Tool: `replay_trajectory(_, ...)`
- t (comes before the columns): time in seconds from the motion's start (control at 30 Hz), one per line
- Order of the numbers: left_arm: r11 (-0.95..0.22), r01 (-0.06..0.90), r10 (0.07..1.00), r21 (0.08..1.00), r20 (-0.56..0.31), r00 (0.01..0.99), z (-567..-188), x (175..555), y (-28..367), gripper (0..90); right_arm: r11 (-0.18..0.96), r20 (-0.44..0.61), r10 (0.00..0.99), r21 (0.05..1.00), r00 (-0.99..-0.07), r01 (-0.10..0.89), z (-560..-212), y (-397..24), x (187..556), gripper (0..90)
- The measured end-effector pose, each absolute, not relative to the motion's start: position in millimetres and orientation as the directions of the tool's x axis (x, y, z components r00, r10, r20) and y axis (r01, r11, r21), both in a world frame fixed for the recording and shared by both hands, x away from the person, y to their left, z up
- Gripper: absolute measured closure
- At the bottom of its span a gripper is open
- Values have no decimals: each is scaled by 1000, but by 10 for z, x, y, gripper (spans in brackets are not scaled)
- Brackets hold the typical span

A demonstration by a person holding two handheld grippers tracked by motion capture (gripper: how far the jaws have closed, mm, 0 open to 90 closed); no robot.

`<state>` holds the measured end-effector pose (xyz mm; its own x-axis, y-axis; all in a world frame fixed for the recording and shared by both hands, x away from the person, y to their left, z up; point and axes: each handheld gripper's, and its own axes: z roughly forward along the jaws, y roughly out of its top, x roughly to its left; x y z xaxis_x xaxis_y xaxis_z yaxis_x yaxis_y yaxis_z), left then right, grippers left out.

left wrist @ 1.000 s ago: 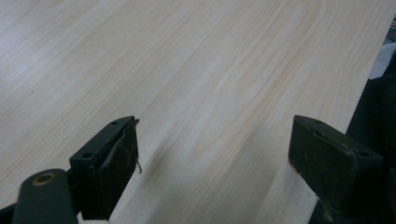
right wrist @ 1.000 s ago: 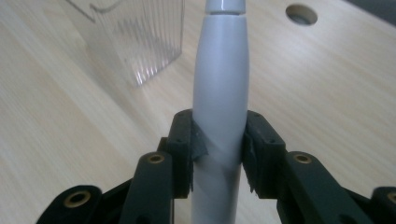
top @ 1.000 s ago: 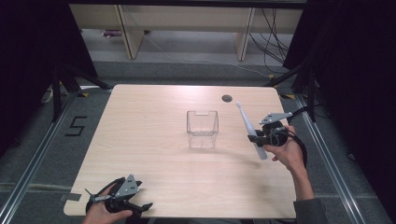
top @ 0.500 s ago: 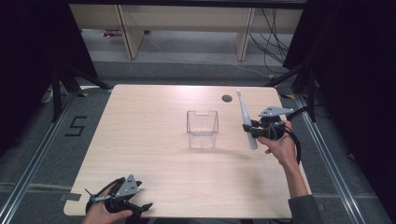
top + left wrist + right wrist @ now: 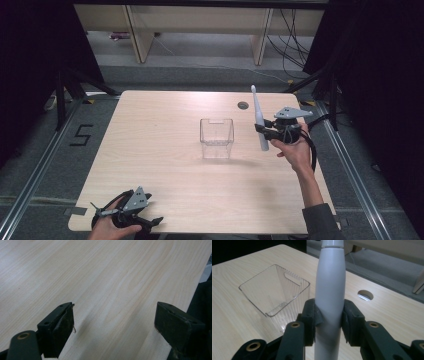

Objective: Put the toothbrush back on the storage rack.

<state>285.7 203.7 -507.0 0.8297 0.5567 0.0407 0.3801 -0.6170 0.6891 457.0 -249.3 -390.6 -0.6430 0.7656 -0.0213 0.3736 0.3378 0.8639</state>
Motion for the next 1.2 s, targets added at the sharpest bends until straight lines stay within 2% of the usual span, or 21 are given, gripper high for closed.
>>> replay_trajectory(0.07,-613,386,561,690,34,827,-5074,2849,2035,155,329,-30,761,879,-648,346,-3896,-2472,4585,669)
replay_trajectory(0.1,-618,385,560,686,40,828,-5073,2854,2041,155,312,-3,764,877,-645,365,-3895,-2446,4574,669)
replay_trajectory(0.3,-625,374,553,685,51,831,-5054,2862,2046,155,318,-33,755,892,-655,322,-3844,-2326,4602,669)
replay_trajectory(0.33,-625,374,553,685,51,831,-5054,2862,2046,155,305,-7,757,888,-653,344,-3827,-2297,4588,669)
replay_trajectory(0.5,-628,378,550,680,45,834,-5058,2860,2046,155,286,-7,753,904,-658,318,-3772,-2211,4629,669)
replay_trajectory(1.0,-622,376,554,687,47,831,-5057,2855,2044,155,303,-39,728,914,-685,270,-3522,-1928,4722,670)
replay_trajectory(1.2,-626,370,549,687,51,834,-5050,2855,2046,154,295,-19,716,914,-698,279,-3500,-1811,4734,670)
